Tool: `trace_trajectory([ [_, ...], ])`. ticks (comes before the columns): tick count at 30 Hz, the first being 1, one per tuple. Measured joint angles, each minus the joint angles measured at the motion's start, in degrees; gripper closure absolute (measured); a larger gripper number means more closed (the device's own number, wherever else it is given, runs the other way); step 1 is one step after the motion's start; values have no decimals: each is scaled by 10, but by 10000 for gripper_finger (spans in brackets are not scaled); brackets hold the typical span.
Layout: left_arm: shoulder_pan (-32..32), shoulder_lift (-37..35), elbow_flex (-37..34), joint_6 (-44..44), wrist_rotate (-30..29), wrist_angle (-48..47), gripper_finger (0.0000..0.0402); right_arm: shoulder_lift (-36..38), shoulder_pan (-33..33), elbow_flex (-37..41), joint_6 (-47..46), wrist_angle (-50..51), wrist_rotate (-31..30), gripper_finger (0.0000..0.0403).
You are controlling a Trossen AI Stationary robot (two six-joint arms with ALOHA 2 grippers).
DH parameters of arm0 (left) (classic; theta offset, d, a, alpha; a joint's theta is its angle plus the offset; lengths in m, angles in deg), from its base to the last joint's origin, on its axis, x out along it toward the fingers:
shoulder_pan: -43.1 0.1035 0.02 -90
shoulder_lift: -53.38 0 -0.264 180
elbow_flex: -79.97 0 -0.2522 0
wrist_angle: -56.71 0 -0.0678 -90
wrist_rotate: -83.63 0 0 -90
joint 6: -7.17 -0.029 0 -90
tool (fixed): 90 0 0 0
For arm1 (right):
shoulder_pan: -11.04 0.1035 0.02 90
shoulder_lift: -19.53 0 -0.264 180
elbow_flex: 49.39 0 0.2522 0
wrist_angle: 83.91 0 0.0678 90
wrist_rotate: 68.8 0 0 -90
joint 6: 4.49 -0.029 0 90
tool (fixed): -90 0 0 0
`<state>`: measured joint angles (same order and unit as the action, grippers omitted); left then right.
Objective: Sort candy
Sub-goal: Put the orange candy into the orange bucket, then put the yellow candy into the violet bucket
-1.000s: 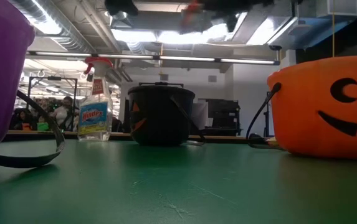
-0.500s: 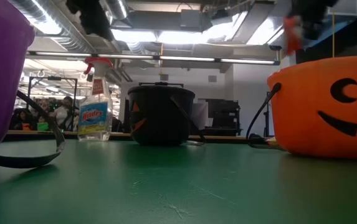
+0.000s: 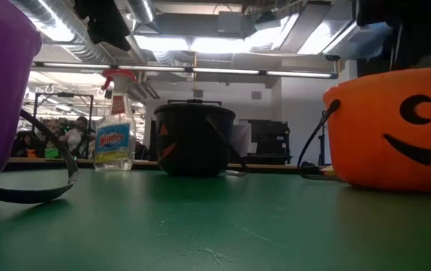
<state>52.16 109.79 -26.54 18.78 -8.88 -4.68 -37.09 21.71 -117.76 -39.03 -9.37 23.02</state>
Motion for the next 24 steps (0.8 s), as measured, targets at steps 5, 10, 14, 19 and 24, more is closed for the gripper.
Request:
trace_trajectory([
  [5, 31, 2, 0, -40, 0, 23, 192, 4, -2, -4, 36, -5, -30, 212],
  [10, 71, 2, 0, -104, 0, 78, 192, 4, -2, -35, 105, -22, -135, 177],
  [14, 97, 8, 0, -155, 2, 139, 192, 4, -7, -56, 143, -70, -273, 177],
  [19, 141, 33, 0, -188, 2, 235, 192, 4, -90, -71, 156, -105, -305, 188],
  [24, 213, 74, 0, -216, 3, 256, 192, 4, -200, -78, 150, -130, -232, 193],
])
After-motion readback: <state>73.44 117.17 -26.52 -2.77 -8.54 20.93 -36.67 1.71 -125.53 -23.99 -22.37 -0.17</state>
